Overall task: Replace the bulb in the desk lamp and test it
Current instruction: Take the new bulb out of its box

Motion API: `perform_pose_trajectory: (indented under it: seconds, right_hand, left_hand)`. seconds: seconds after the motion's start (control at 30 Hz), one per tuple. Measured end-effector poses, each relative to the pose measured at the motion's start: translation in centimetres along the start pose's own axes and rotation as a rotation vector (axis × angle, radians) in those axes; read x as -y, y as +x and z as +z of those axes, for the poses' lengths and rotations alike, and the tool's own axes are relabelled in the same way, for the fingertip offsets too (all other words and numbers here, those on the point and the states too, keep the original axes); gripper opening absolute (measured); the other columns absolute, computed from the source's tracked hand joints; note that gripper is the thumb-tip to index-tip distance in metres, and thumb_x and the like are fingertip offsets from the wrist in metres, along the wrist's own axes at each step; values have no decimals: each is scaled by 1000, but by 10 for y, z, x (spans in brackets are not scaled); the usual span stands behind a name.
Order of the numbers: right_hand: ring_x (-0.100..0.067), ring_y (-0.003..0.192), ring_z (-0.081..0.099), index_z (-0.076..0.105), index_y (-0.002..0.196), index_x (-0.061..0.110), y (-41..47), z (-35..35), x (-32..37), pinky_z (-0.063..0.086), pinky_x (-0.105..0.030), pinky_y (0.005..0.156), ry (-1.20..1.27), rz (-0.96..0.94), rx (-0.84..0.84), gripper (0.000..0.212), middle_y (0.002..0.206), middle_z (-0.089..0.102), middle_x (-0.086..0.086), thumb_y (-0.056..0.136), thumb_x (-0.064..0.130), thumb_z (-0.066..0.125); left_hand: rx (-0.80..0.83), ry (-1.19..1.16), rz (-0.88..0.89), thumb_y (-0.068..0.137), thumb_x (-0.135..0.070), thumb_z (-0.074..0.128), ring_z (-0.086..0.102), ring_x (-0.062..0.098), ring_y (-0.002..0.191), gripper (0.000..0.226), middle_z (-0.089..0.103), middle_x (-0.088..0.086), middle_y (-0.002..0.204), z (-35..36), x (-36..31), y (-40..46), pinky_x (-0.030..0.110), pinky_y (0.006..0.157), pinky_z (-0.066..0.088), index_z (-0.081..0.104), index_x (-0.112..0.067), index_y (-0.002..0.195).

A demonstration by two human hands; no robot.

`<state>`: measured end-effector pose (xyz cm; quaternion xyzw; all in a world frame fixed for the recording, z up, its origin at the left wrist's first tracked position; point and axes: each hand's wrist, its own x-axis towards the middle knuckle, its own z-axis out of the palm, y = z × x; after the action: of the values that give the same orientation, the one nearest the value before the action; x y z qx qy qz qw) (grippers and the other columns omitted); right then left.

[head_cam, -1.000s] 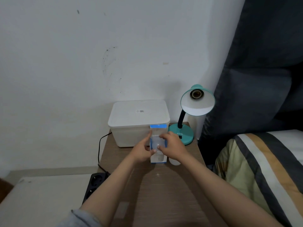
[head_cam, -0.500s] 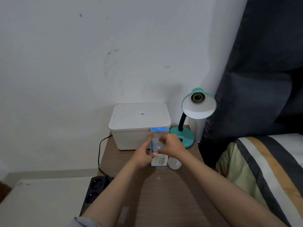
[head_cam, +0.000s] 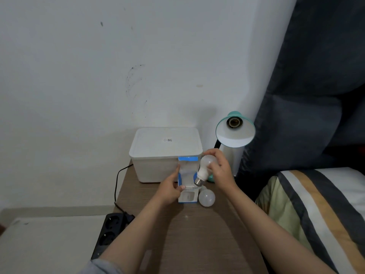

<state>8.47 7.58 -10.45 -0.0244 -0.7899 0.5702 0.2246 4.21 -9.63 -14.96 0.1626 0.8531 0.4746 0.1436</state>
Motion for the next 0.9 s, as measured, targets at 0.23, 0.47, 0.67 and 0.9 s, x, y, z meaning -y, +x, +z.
perform_pose_trajectory:
  seconds: [0.23,0.47,0.67,0.9]
  right_hand:
    - [-9,62,54,58,77,21,-13,0,-7,38,-20,52,-363,146,-21,21,66,59,4,83,40,65]
    - [-6,81,63,67,109,24,-25,11,-18,52,-23,70,-614,117,209,33,90,71,8,79,36,71]
    - [-12,94,60,72,102,23,-27,16,-18,46,-24,71,-745,40,219,22,101,69,6,84,33,64]
    - [-7,67,60,71,79,16,-31,15,-13,46,-22,58,-559,116,129,17,73,69,5,86,26,59]
  left_hand:
    - [-127,4,-11,87,-16,62,52,4,72,56,55,-7,79,7,0,-10,17,62,43,39,-18,137]
    - [-351,40,95,77,-16,72,61,14,91,44,64,3,101,18,10,-12,18,74,46,57,-12,118]
    - [-364,44,142,81,-10,69,62,13,85,21,63,8,102,24,15,-10,15,75,48,67,-12,101]
    - [-341,70,134,83,-17,67,62,13,88,22,62,5,102,23,18,-11,18,77,49,68,-12,105]
